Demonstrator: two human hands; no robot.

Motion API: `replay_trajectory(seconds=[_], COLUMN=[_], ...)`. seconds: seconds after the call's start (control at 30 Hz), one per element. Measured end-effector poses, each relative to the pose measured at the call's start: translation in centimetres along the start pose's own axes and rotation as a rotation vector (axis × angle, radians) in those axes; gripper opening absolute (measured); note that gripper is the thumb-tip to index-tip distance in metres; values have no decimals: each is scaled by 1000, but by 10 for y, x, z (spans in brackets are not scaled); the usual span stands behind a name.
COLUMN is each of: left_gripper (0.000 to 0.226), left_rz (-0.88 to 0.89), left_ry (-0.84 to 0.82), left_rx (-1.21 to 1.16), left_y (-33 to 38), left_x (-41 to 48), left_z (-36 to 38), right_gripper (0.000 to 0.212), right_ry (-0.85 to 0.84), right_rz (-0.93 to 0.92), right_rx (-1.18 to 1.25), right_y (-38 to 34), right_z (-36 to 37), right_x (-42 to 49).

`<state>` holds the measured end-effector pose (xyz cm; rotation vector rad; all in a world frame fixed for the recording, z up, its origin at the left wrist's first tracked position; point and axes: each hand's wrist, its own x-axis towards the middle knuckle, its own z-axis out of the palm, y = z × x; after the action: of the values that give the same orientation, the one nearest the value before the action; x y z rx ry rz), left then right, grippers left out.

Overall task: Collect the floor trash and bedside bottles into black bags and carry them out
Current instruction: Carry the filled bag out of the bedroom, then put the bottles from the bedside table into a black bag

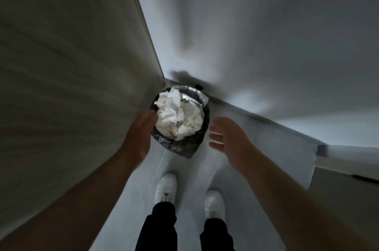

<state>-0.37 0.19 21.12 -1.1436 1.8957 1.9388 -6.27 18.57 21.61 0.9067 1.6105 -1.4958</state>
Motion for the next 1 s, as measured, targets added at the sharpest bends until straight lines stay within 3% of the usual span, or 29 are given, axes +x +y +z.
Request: replay_trajectory(seconds=[0.17,0.3,0.37,0.47,0.6,0.7,0.73,0.77,0.83,0.9,1.0], left_gripper=[26,15,31,18,16,26,34,29,23,47,66], left_rz=[79,190,296,358,361,380,371,380,442,502,560], left_ry=[-74,22,53,79,121,168,190,201,210,254,309], left_rx=[-27,20,5,-33,-13,-134,-192,-252,-281,-284,-337], left_y=[81,164,202,242,246,274,278,279,278,271,245], left_x=[-109,-158,-181,-210,-257,-316,-331,-352,-389,-432,-487], left_z=[-6,-35,-50,-74,-113,-122,-132,-140,-161,-185,-234], right_gripper=[11,23,34,23,43,64,64,64,87,112,99], right_ry=[-90,-149,-197,-270,-388,-504,-543,-591,-702,-797,-938], right_rz=[-167,-339,-440,-533,-589,-596,-590,-579,-558,-556,-653], right_rx=[35,30,-28,-108,-170,-197,-209,-222,-296,-389,-508], right_y=[-46,-110,-142,-172,-195,-203,-204,-203,-204,-202,-186], right_z=[-31,-58,-68,-76,-73,-61,-54,-45,-21,11,55], right_x=[-113,-202,-244,-301,-366,-402,-412,-424,-446,-473,-508])
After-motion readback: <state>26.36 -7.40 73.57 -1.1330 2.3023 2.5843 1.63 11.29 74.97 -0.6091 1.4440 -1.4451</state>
